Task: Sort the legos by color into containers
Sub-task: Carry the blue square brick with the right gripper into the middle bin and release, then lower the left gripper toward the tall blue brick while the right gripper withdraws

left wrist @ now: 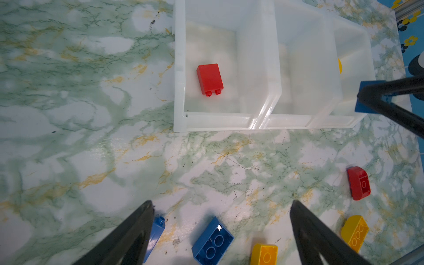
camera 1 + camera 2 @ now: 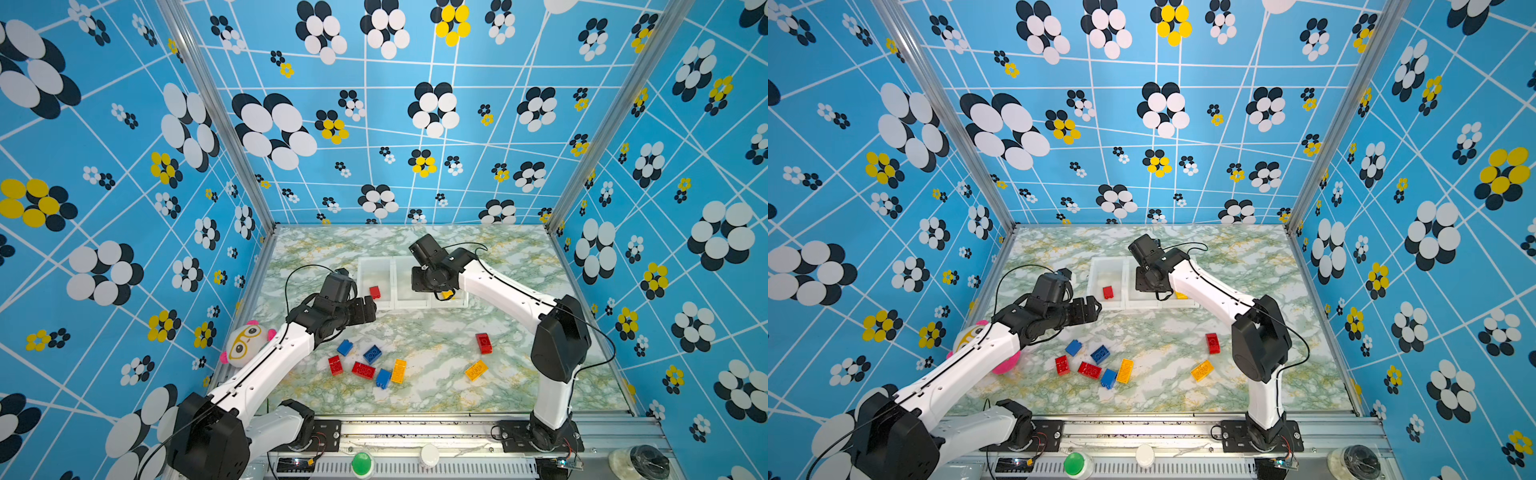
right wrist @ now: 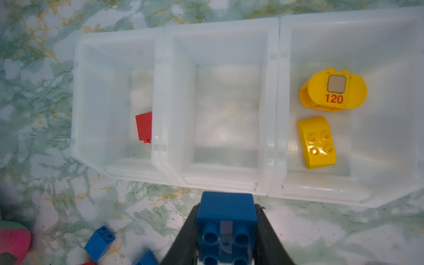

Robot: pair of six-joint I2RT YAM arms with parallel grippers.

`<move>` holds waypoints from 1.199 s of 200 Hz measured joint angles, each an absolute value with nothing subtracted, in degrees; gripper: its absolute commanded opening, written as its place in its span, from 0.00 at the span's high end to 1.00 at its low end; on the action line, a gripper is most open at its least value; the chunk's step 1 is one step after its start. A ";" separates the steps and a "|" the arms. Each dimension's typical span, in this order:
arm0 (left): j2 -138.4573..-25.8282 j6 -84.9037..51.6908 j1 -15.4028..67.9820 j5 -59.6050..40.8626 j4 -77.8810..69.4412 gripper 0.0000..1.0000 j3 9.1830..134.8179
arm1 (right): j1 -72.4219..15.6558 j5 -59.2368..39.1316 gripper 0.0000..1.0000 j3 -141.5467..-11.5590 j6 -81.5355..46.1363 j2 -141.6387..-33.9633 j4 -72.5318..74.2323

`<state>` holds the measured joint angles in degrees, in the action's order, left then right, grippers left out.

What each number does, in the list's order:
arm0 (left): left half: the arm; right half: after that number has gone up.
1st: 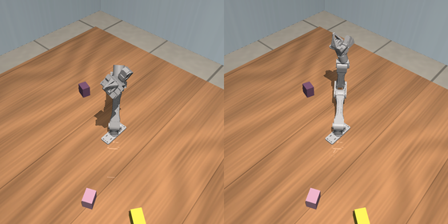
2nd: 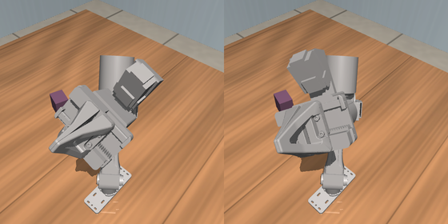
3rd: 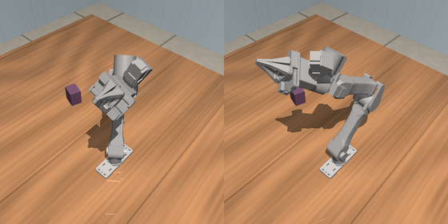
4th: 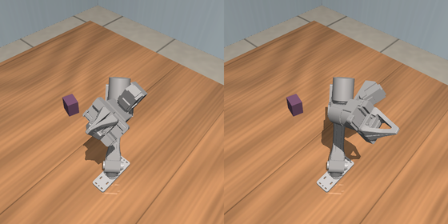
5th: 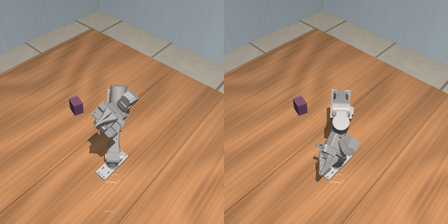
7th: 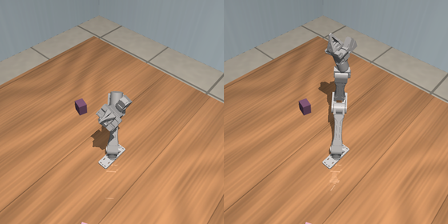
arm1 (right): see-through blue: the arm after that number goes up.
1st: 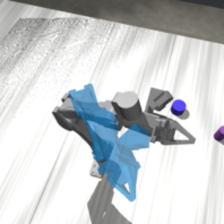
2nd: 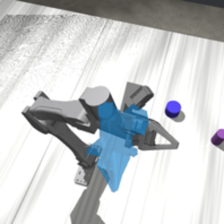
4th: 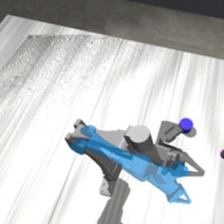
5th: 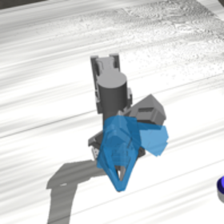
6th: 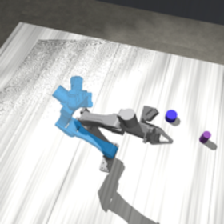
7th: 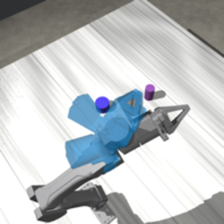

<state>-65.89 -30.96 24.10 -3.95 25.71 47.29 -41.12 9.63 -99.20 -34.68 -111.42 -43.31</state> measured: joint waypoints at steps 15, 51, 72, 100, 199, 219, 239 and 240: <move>-65.30 -31.03 23.88 -3.95 25.89 0.06 46.83 | -41.12 9.80 0.70 -103.44 -33.61 -114.85 -43.59; -64.10 -31.16 23.53 -4.12 26.76 0.05 45.87 | -41.12 10.02 0.69 -112.09 -31.53 -122.96 -45.52; -63.51 -31.16 23.24 -4.16 27.09 0.05 45.32 | -41.12 10.22 0.69 -115.96 -30.55 -127.11 -46.57; -63.22 -31.16 23.09 -4.34 27.31 0.05 45.06 | -41.06 10.22 0.69 -118.32 -29.93 -130.89 -47.83; -63.18 -31.14 22.31 -4.71 27.49 0.03 44.56 | -39.92 10.22 0.54 -118.37 -29.52 -133.21 -49.12; -63.07 -31.14 22.13 -4.75 27.88 0.03 44.51 | -39.92 10.20 0.49 -118.37 -29.41 -133.25 -49.12; -62.78 -31.14 22.13 -4.75 28.03 0.03 44.49 | -39.92 10.20 0.48 -118.37 -29.34 -133.25 -49.12; -62.76 -31.14 22.13 -4.75 28.05 0.03 44.49 | -39.92 10.20 0.48 -118.37 -29.34 -133.25 -49.12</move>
<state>-62.76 -31.14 22.13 -4.75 28.05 44.49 -39.92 10.20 -118.37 -29.34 -133.25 -49.12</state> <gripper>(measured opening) 0.974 0.512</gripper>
